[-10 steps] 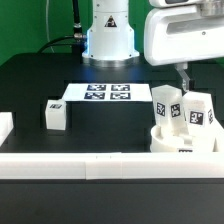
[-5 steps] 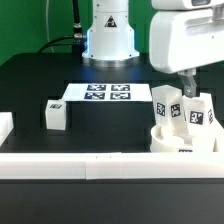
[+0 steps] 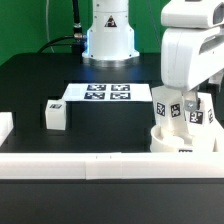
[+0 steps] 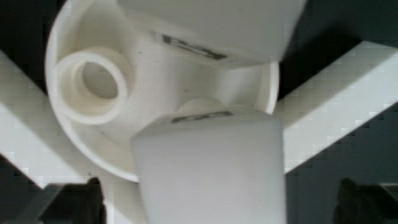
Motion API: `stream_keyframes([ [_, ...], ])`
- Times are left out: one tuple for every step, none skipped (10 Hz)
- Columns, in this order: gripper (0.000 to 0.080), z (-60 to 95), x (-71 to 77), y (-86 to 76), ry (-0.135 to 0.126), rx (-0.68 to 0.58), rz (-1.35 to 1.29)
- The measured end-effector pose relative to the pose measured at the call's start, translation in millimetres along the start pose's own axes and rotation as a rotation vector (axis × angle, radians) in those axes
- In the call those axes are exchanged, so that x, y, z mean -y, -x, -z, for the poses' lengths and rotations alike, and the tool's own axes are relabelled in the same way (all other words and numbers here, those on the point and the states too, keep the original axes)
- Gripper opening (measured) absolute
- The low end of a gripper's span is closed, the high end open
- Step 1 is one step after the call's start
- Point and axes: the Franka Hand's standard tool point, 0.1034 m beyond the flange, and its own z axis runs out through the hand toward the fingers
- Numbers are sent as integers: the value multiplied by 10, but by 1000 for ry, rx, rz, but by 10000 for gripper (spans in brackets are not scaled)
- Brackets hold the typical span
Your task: Assemble stool
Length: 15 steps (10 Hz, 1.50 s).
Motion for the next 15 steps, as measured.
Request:
stream_keyframes([
  [649,-6,-3,7,0,0,-8],
  [649,-5,-5,6,1,0,-8],
  [521,-5,-8,10,1,0,-9],
  [379,-5,-10,12,1,0,-12],
  [334,-5,-10,11,1,0,-46],
  [334,-5,-10,12,1,0,-70],
  [334,-5,-7,9,-2,-2,-142],
  [334,-5,-4,5,-5,-5,-313],
  [334,-6,-3,-2,-5,-9,-417],
  [334,-12,7,-8,-16,-13,-570],
  [334,-12,10,-11,-22,-15,-660],
  [335,-11,25,-27,-33,-18,-816],
  [335,-10,29,-36,-45,-22,-982],
  [335,-8,30,-42,-47,-22,-1072],
  [335,-7,29,-45,-49,-22,-1143],
])
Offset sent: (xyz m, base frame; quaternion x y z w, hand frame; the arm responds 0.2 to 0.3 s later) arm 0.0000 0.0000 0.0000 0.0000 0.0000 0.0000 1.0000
